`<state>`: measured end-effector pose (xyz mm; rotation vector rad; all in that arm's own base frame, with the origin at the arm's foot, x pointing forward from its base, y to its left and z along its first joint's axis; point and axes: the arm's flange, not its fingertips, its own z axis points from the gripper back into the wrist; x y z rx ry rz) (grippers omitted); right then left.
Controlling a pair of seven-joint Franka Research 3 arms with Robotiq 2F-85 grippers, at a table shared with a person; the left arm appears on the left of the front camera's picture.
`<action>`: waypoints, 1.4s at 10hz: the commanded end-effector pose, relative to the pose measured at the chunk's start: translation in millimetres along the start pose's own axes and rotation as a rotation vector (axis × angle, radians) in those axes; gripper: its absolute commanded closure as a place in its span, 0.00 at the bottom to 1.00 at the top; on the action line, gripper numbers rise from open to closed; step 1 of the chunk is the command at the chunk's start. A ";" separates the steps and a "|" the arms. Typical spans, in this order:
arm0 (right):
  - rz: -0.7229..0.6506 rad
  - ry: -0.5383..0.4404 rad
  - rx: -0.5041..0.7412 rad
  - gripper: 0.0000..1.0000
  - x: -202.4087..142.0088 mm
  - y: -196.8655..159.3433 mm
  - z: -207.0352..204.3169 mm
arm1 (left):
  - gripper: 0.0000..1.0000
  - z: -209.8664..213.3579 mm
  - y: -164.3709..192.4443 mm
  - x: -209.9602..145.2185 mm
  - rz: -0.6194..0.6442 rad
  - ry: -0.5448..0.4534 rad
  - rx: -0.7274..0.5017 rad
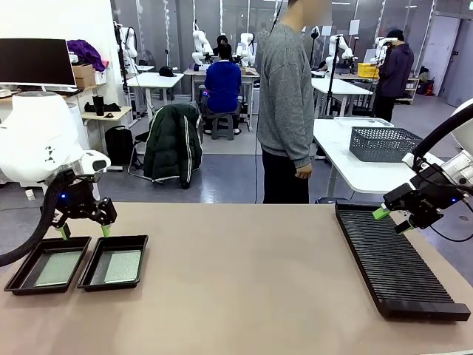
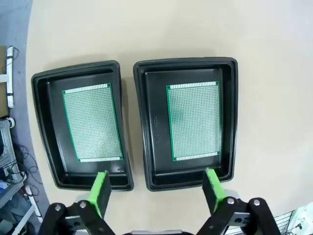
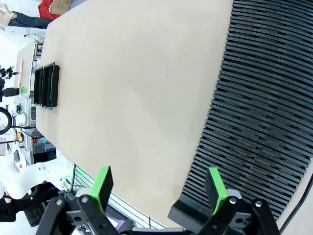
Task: Inspect and transfer BCBs to ESD trays.
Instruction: Pick up the ESD tray and place it on the left side of the table.
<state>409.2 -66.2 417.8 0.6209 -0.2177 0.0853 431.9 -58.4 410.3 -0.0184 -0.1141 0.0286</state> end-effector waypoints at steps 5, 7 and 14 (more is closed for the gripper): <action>-0.017 -0.007 -0.002 0.00 -0.3 0.7 -1.1 | 0.00 29.8 2.5 6.8 -0.010 0.021 0.035; -0.017 -0.007 -0.002 0.00 -0.3 0.7 -1.1 | 0.00 22.1 -0.6 0.7 -0.009 -0.001 0.015; -0.017 -0.007 -0.002 0.00 -0.3 0.7 -1.1 | 0.00 22.1 -0.6 0.7 -0.009 -0.001 0.015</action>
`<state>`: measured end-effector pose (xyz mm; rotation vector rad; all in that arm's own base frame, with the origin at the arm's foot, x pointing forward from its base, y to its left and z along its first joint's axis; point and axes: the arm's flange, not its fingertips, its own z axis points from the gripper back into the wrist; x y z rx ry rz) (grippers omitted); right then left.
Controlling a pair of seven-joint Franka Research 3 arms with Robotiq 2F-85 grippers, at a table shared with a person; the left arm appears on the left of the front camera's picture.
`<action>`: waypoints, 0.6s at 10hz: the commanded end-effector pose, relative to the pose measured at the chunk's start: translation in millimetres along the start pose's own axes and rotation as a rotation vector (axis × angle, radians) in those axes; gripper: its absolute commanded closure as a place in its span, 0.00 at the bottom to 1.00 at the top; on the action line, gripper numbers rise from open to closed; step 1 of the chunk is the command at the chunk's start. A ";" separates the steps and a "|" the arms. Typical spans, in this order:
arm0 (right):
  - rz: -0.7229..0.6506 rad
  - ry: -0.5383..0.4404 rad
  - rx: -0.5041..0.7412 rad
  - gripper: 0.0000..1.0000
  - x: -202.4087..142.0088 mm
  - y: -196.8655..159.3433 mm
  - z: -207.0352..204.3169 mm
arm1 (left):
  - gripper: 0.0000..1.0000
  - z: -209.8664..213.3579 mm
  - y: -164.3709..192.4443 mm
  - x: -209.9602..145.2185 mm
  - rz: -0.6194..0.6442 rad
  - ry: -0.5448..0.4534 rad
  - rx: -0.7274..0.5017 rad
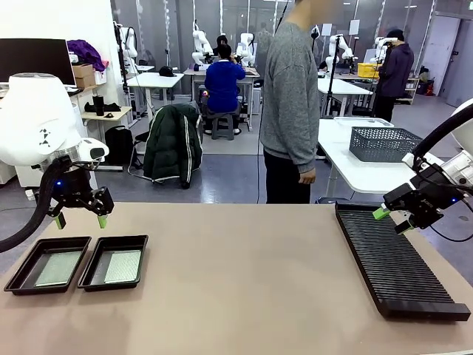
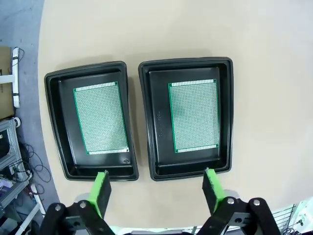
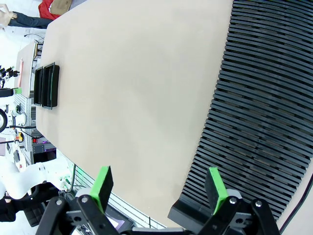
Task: Inspect and transfer BCBs to ESD trays.
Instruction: Pick up the ESD tray and place it on the left side of the table.
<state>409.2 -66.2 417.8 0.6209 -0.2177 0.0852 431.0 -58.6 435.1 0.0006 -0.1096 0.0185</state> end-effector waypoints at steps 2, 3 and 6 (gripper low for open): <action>-0.017 -0.007 -0.002 0.00 -0.3 0.7 -1.1 | 0.00 -2.5 0.1 -1.2 0.002 -0.005 -0.003; -0.017 -0.007 -0.002 0.00 -0.3 0.7 -1.1 | 0.00 -2.5 0.1 -1.2 0.002 -0.005 -0.003; -0.017 -0.007 -0.002 0.00 -0.3 0.7 -1.1 | 0.00 -2.5 0.1 -1.2 0.002 -0.005 -0.003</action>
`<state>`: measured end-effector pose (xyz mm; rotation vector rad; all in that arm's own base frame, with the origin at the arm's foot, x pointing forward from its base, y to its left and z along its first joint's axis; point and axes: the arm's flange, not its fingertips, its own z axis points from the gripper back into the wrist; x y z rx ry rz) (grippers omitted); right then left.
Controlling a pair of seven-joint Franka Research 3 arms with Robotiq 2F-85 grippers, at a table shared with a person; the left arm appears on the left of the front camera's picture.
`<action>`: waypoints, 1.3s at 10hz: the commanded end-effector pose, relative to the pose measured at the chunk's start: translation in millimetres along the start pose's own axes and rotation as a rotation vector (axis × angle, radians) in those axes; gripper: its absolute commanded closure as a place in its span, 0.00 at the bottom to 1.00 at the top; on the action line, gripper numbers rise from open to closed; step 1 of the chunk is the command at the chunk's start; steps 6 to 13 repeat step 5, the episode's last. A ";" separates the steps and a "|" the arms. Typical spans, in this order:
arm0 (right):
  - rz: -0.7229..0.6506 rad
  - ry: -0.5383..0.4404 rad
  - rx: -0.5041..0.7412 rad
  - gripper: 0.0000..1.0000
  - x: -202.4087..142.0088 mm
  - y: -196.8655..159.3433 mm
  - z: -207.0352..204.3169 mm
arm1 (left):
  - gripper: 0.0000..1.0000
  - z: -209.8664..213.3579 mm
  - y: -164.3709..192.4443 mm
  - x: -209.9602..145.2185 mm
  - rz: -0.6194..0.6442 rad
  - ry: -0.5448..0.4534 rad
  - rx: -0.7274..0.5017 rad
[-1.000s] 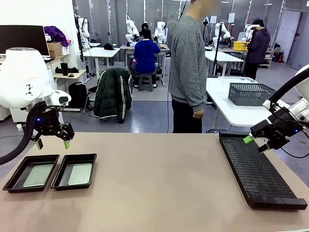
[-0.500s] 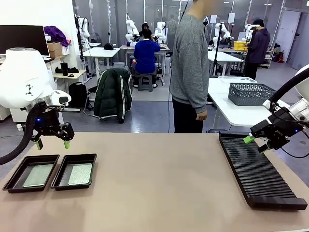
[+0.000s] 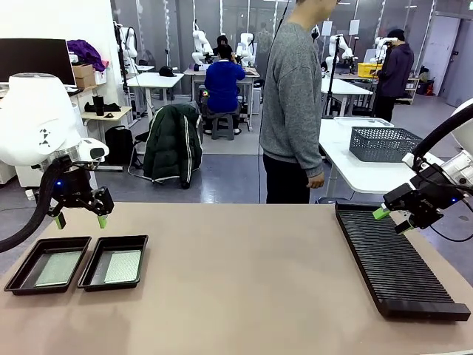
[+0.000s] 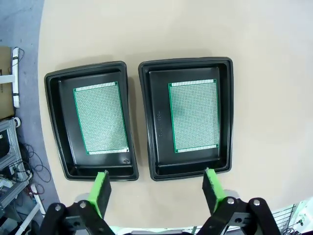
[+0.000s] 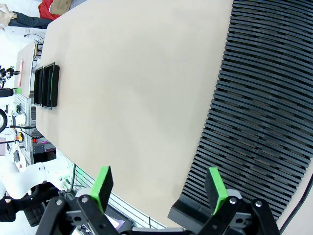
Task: Inspect and transfer BCBs to ESD trays.
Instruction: Pick up the ESD tray and place it on the left side of the table.
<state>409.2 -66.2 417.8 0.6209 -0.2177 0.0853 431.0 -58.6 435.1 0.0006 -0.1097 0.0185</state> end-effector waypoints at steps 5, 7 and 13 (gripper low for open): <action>-0.017 -0.007 -0.002 0.00 -0.3 0.7 -1.1 | 0.00 -2.5 0.1 -1.2 0.002 -0.005 -0.003; -0.017 -0.007 -0.002 0.00 -0.3 0.7 -1.1 | 0.00 -2.5 0.1 -1.2 0.002 -0.005 -0.003; -0.017 -0.007 -0.002 0.00 -0.3 0.7 -1.1 | 0.00 -2.5 0.1 -1.2 0.002 -0.005 -0.003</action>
